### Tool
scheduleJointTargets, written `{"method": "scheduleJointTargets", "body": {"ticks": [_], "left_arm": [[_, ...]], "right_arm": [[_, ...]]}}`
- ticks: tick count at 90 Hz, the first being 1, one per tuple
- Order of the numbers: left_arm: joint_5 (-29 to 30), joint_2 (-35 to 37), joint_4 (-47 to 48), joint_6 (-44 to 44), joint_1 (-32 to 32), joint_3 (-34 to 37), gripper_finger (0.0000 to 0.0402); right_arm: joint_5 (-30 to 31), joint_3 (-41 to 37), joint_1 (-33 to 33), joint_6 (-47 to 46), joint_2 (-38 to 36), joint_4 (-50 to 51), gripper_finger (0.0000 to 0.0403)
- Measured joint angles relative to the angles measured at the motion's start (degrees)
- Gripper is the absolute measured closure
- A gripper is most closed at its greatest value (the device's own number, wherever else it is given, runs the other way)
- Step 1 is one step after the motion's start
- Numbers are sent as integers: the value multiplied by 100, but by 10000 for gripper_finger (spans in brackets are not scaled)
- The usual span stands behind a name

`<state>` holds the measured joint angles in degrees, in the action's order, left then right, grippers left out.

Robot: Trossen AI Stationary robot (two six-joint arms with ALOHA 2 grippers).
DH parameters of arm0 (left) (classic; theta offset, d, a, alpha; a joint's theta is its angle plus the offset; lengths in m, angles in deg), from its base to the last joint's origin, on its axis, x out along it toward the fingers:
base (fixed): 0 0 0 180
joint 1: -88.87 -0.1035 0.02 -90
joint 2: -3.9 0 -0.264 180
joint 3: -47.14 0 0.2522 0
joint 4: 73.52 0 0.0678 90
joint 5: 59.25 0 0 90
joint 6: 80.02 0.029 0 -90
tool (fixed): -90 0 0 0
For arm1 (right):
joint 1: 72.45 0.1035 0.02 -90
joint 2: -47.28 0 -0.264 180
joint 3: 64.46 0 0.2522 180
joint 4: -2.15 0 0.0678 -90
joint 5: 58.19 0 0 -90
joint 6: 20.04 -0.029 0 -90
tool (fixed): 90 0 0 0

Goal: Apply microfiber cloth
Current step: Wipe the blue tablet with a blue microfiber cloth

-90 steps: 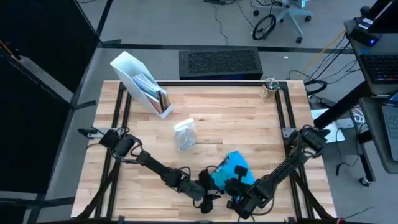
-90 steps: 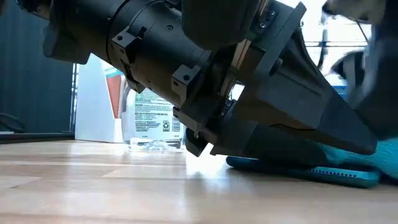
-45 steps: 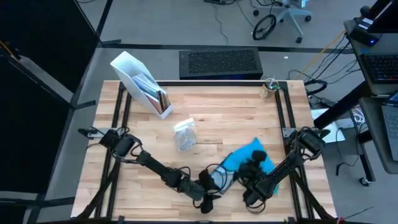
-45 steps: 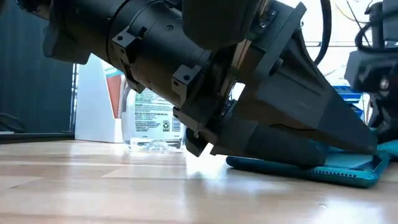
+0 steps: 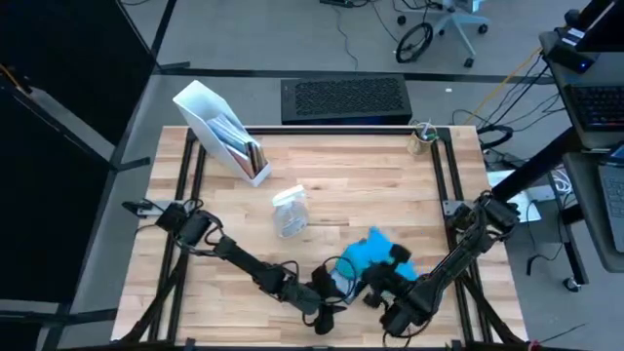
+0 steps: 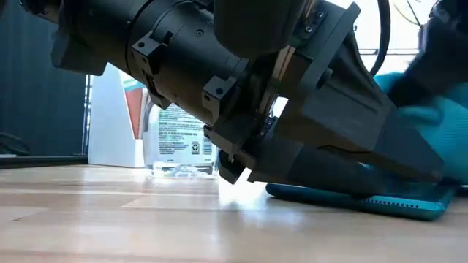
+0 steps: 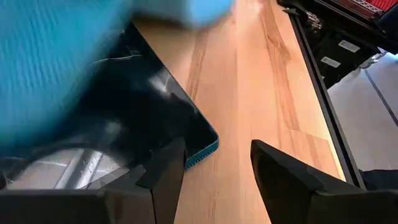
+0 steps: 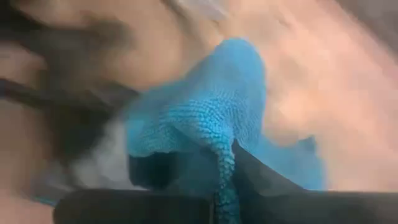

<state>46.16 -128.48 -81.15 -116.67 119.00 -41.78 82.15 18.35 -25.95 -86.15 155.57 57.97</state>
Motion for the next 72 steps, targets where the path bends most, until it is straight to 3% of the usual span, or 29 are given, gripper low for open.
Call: {"method": "scheduleJointTargets", "body": {"ticks": [13,24,51,72], "left_arm": [[-10,0,-34,1,0,2,227],[-12,-2,-66,-6,0,7,227],[-27,-4,-70,37,2,11,227],[-12,-4,-80,7,-9,11,227]], "right_arm": [[-36,-145,-134,1339,158,-1785,403],[-99,-170,-425,1728,346,-2103,403],[-528,-137,-824,1746,1034,-2032,403],[-339,-120,-761,1360,1119,-141,403]]}}
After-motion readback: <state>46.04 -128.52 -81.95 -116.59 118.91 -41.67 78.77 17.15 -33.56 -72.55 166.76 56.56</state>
